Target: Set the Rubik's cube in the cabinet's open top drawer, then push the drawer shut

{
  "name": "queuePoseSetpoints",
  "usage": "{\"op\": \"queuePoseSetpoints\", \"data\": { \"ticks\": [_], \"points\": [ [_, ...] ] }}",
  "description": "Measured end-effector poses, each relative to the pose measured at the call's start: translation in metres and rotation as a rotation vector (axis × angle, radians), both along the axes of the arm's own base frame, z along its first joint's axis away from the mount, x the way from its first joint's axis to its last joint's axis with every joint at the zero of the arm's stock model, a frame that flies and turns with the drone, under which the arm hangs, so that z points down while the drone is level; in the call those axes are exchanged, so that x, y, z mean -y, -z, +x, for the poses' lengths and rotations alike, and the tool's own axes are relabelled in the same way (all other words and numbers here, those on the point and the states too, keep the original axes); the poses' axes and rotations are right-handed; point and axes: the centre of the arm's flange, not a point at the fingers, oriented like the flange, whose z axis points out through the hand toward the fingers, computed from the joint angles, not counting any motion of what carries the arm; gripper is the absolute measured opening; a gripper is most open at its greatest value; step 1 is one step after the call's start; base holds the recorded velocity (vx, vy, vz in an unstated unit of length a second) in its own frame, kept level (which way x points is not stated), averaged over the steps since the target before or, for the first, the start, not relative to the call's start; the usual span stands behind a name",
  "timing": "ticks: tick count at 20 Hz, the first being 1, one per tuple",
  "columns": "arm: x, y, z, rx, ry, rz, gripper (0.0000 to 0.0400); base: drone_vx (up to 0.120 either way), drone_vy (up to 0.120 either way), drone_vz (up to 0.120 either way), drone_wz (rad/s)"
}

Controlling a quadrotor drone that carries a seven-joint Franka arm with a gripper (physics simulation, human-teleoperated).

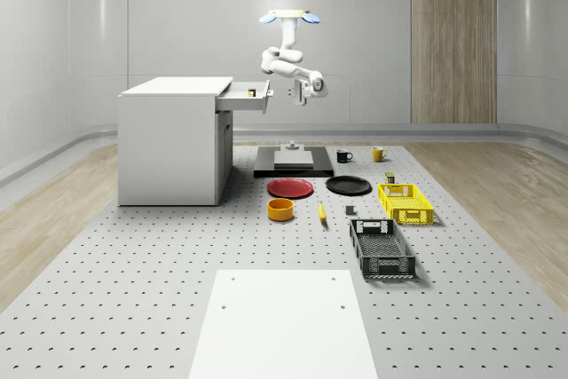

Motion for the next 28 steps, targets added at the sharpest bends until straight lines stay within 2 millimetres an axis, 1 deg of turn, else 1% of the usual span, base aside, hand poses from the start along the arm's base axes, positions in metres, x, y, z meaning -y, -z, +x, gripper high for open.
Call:
{"op": "queuePoseSetpoints", "data": {
  "ticks": [16, 18, 22, 28],
  "points": [
    [0.0, 0.0, 0.0, 0.0, 0.0, -0.002, 0.0105, 0.0, -0.12, 0.0, 0.0],
    [-0.002, 0.0, 0.0, 0.0, 0.0, -0.002, 0.0105, 0.0, -0.02, 0.0, 0.0],
    [-0.014, 0.0, 0.0, 0.0, 0.0, -0.002, 0.0105, 0.0, 0.0, 0.0, 0.0],
    [-0.041, 0.0, 0.0, 0.0, 0.0, -0.002, 0.0105, 0.0, 0.0, 0.0, 0.0]
  ]
}}
